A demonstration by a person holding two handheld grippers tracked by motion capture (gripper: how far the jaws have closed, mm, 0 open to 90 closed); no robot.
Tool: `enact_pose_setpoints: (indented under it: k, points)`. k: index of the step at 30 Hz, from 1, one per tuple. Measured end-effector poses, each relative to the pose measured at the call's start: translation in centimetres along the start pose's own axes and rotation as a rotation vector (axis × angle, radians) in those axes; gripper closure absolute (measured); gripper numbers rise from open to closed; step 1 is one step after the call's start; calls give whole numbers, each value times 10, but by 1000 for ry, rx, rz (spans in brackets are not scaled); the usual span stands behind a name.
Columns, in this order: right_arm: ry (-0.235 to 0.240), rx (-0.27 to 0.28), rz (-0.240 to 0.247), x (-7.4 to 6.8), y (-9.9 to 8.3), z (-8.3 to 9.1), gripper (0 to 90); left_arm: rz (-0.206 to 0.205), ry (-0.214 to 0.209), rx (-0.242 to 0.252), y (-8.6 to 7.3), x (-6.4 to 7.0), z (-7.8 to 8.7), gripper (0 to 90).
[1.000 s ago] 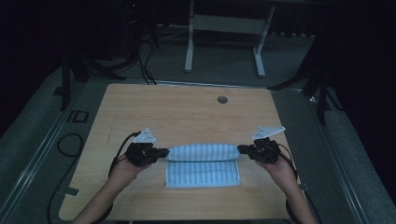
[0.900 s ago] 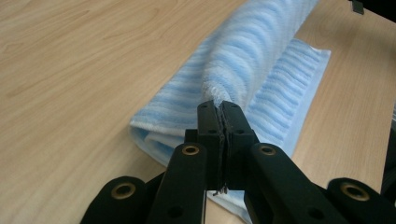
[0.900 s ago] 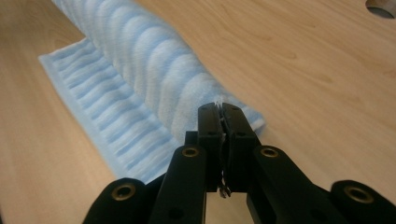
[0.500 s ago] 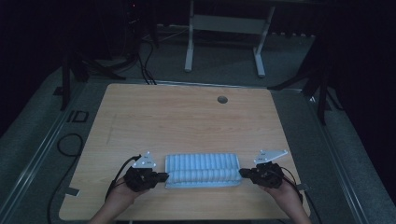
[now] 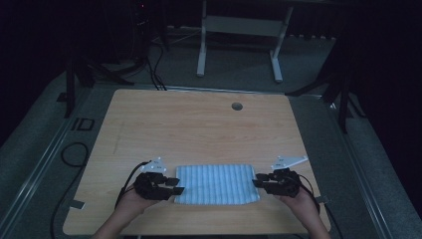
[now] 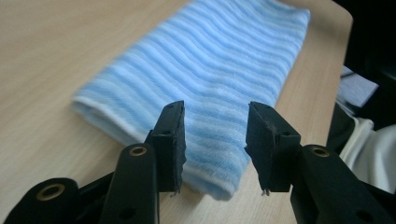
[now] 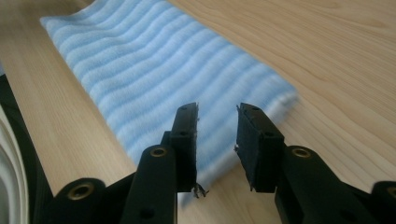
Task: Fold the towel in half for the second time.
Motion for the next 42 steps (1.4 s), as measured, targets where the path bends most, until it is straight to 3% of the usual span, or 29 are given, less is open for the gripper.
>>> enact_pose_setpoints:
  k: [5, 11, 13, 15, 21, 32, 37, 40, 42]
  points:
    - [-3, -51, 24, 8, 3, -24, 622, -5, -20, -55, -1, -1, -20, 537]
    - [-13, -113, 6, 21, -5, -43, 610, -32, 14, -120, -8, -8, -37, 519]
    - [-34, -133, 10, 24, -9, -47, 609, -17, 6, -111, -11, -11, -39, 520]
    - [-23, -124, 6, 25, -10, -48, 607, -20, 1, -109, -11, -12, -38, 520]
    - [-37, -128, 24, 35, -1, -54, 607, -18, 15, -103, -7, -23, -41, 521]
    - [-32, -121, 29, 61, 34, -80, 607, 17, 48, -104, 2, -68, -41, 522]
    - [-32, -121, 26, 70, 51, -93, 607, 21, 90, -109, 6, -91, -39, 521]
    - [-39, -119, 20, 75, 59, -100, 606, 18, 132, -143, 5, -103, -40, 496]
    - [-35, -115, 16, 78, 63, -103, 606, 38, 115, -107, 3, -111, -39, 494]
Point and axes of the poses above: each handheld gripper's, and its own axes: z roughly backward along the jaws, y roughly out of its top, x roughly to its right, the point moved 2 cm from there along -z, roughly forward along the jaws, and after that the axes turned 12 degrees about y, right-handed, at the moved point
